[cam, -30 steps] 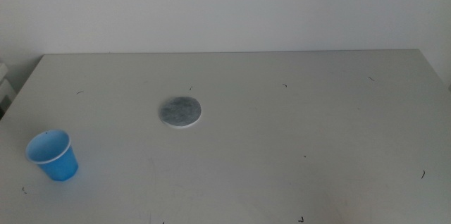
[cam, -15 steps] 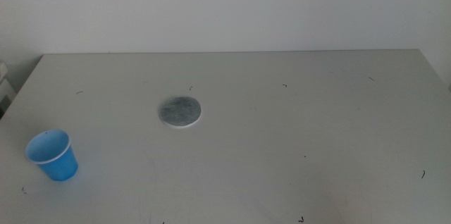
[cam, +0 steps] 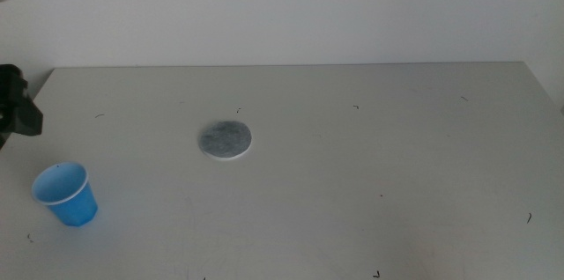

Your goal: Place an empty cup on a cup mat.

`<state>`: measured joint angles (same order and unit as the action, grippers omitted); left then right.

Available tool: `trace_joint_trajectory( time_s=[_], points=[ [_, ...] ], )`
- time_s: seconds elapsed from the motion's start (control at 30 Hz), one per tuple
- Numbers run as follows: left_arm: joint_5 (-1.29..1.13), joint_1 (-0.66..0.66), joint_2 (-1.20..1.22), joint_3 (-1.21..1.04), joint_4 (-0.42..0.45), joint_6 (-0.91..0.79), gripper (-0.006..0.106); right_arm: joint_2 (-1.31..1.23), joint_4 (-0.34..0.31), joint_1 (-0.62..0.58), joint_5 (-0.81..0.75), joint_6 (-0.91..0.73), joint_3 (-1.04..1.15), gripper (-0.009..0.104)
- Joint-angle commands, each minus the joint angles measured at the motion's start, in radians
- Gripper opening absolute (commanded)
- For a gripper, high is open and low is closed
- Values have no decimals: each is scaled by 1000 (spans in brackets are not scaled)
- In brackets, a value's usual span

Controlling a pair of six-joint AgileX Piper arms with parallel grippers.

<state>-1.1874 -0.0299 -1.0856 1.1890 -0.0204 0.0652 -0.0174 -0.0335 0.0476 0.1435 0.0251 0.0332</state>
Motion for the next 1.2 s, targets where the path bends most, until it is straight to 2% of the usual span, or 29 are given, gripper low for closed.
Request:
trace_joint_trajectory(
  time_s=[0.0, 0.1, 0.4, 0.53, 0.77, 1.17],
  points=[
    [16, 2, -18, 50, 20, -4, 105, -19, -9, 1, -78, -8, -12, 94],
    [-6, 27, -61, 75, 34, -23, 105, -19, -9, 1, -78, -8, -12, 94],
    [10, 212, -189, 89, -112, -225, 105, -19, -9, 1, -78, -8, -12, 94],
    [86, 268, -278, 89, -98, -247, 105, -19, -9, 1, -78, -8, -12, 94],
    [145, 275, -437, 89, -97, -335, 105, -19, -9, 1, -78, -8, -12, 94],
    [203, 275, -700, 89, -125, -382, 105, -19, -9, 1, -78, -8, -12, 94]
  ],
)
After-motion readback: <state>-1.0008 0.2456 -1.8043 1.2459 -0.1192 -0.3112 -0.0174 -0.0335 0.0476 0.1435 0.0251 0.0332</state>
